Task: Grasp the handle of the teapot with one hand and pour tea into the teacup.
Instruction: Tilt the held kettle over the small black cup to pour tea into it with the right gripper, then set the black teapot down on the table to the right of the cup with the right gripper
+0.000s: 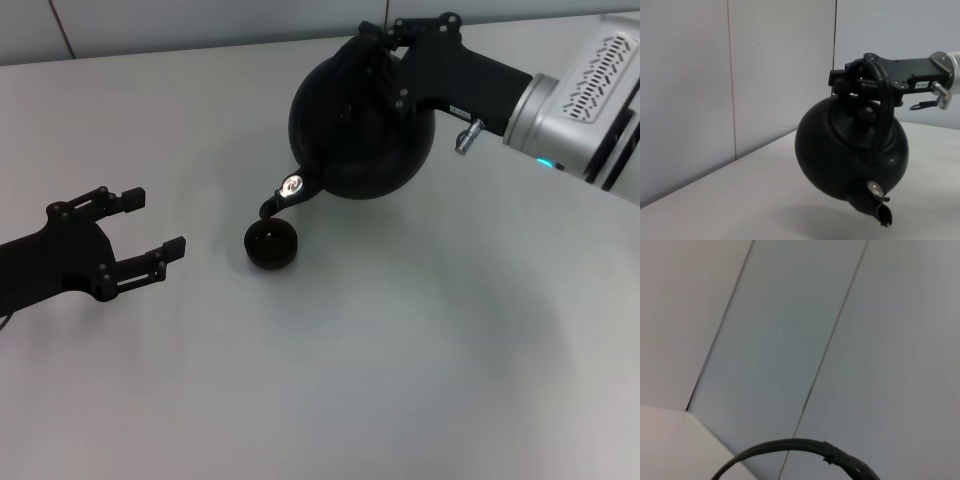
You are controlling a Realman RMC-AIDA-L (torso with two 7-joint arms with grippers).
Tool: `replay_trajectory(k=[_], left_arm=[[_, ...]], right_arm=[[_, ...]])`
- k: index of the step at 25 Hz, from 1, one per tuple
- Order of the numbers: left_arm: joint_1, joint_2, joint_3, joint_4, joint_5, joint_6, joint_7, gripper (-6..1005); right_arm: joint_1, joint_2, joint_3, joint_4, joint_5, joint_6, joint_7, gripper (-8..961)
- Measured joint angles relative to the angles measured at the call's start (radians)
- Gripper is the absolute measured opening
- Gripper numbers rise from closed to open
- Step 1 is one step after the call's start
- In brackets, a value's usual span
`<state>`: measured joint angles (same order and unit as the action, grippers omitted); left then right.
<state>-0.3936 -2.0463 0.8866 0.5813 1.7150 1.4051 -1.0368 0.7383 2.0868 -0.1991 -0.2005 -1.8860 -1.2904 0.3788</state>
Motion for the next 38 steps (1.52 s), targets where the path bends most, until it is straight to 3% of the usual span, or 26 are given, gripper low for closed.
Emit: replay_trajectory(k=[8,14,19,27,38], left_arm=[[-0.001,-0.004,0.002,0.001,0.000,0.000,0.002,798],[-0.001,-0.005,0.002,0.005,0.000,0.001,0.012,798],[-0.002,-0.005,0.006,0.011,0.000,0.004,0.013,799],[-0.008,-0.004,0.004,0.013,0.000,0.000,0.014,799],[-0.031,-0.004,0.009,0.014,0.000,-0.009,0.028,798]], right_arm=[[-0.062,-0.001,0.005,0.089,0.162,-0.017,-0.009,130],[-0.123,-0.001,0.007,0.183,0.377,-0.034,-0.002,130],[-0.161,-0.001,0.040,0.233,0.435,-0.034,0.014,130],[-0.196,-0.001,0.114,0.298,0.439,-0.018,0.033,130],[-0.202,-0.003,0.120,0.307,0.436,0.081,0.116,129]])
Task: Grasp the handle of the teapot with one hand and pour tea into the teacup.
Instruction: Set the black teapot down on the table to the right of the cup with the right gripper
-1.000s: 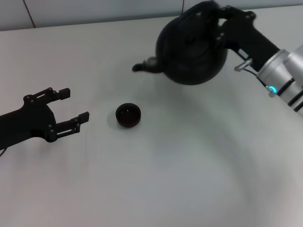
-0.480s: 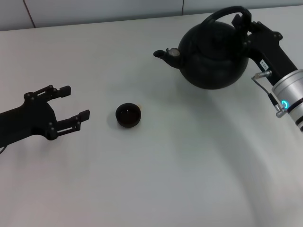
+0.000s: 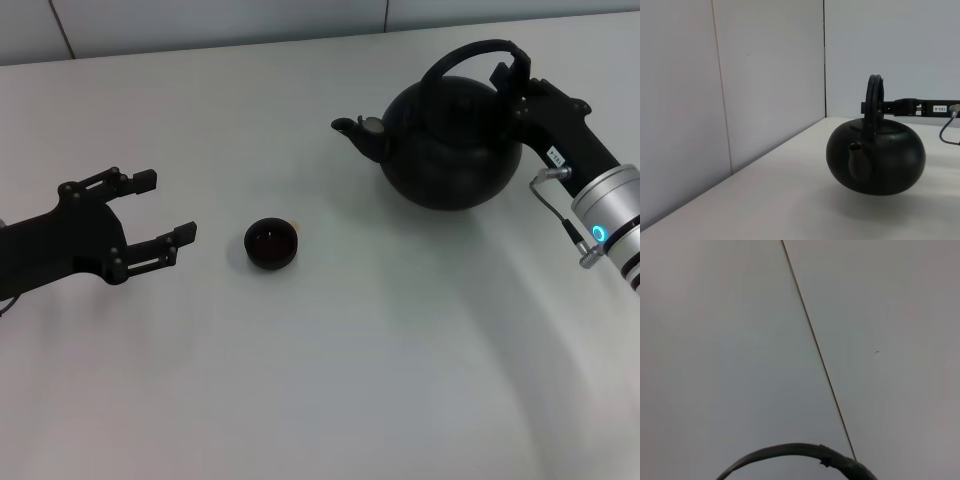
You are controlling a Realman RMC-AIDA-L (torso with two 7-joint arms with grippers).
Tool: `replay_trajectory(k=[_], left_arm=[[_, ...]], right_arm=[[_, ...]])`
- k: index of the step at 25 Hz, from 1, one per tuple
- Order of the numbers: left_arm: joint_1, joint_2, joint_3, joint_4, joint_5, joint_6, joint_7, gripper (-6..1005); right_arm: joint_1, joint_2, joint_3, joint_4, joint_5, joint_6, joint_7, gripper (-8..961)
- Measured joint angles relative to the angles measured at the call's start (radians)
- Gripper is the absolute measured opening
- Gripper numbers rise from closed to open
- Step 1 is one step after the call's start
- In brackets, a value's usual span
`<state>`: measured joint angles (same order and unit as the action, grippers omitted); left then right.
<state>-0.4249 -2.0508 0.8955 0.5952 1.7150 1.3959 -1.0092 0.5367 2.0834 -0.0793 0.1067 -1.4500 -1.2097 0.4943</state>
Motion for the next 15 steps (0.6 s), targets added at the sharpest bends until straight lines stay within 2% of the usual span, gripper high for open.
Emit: replay_trajectory(k=[15], left_arm=[[-0.007,0.000,-0.007,0.000,0.000,-0.008,0.000,798]], right_arm=[[0.025,-0.002,-0.015,-0.012,-0.059,0.083,-0.005,129]])
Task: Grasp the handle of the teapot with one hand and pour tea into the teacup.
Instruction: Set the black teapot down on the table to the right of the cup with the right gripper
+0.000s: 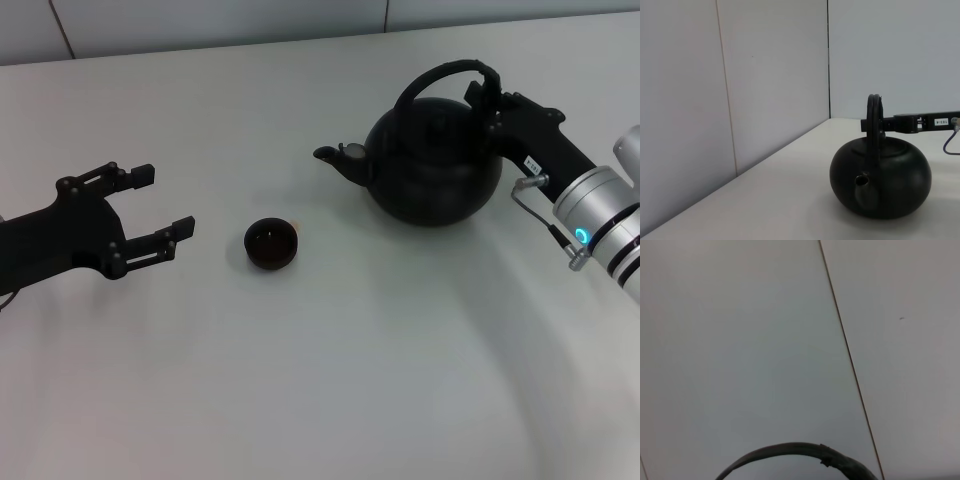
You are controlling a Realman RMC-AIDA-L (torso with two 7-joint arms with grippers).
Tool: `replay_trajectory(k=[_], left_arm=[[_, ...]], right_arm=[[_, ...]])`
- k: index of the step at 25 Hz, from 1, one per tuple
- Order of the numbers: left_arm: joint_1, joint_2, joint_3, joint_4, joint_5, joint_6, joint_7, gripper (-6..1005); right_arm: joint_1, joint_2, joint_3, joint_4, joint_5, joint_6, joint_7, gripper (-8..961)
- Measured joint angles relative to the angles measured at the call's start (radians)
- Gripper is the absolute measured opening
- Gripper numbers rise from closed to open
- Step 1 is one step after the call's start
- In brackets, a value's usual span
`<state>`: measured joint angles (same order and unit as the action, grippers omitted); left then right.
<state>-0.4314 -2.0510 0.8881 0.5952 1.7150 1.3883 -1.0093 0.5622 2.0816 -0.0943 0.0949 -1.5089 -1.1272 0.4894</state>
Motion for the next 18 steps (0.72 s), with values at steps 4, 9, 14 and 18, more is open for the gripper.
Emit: replay_trajectory(k=[4,9,14,18], left_arm=[[0.002,0.000,0.000,0.000,0.000,0.000,0.000,798],[0.006,0.000,0.000,0.000,0.000,0.000,0.000,798],[0.008,0.000,0.000,0.000,0.000,0.000,0.000,798],[0.009,0.000,0.000,0.000,0.000,0.000,0.000,798]], right_arm=[[0.003,0.000,0.000,0.000,-0.001,0.017,0.001,129],[0.002,-0.001,0.001,0.000,-0.003,0.021,0.001,129],[-0.005,-0.001,0.001,-0.009,-0.004,0.005,0.002,157],[-0.015,-0.001,0.005,-0.011,-0.004,-0.034,0.001,212]])
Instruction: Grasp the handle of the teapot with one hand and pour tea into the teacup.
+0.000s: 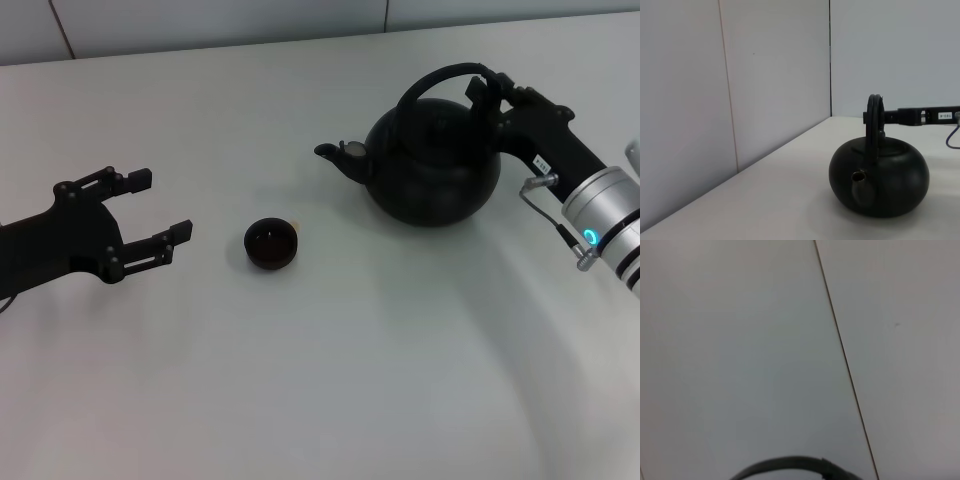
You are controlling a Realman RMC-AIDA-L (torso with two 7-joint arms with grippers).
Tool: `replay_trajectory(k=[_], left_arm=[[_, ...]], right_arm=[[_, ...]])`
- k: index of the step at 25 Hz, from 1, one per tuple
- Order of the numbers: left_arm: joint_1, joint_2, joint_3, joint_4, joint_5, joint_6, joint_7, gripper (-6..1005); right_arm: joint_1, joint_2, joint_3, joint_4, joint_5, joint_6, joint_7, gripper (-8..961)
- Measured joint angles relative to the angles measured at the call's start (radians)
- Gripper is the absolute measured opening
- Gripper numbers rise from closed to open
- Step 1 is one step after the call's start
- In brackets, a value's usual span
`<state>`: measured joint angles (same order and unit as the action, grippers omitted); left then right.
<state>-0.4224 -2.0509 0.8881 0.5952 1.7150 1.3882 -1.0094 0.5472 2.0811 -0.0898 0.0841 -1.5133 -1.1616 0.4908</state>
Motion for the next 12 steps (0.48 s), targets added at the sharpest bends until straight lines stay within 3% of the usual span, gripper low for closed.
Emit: replay_trajectory(k=[10,12], left_arm=[[0.001,0.000,0.000,0.000,0.000,0.000,0.000,798],[-0.002,0.000,0.000,0.000,0.000,0.000,0.000,798]], right_arm=[[-0.006,0.001,-0.007,-0.003,0.000,-0.022,0.000,433],[-0.007,0.001,-0.012,-0.003,-0.001,-0.027,0.000,584]])
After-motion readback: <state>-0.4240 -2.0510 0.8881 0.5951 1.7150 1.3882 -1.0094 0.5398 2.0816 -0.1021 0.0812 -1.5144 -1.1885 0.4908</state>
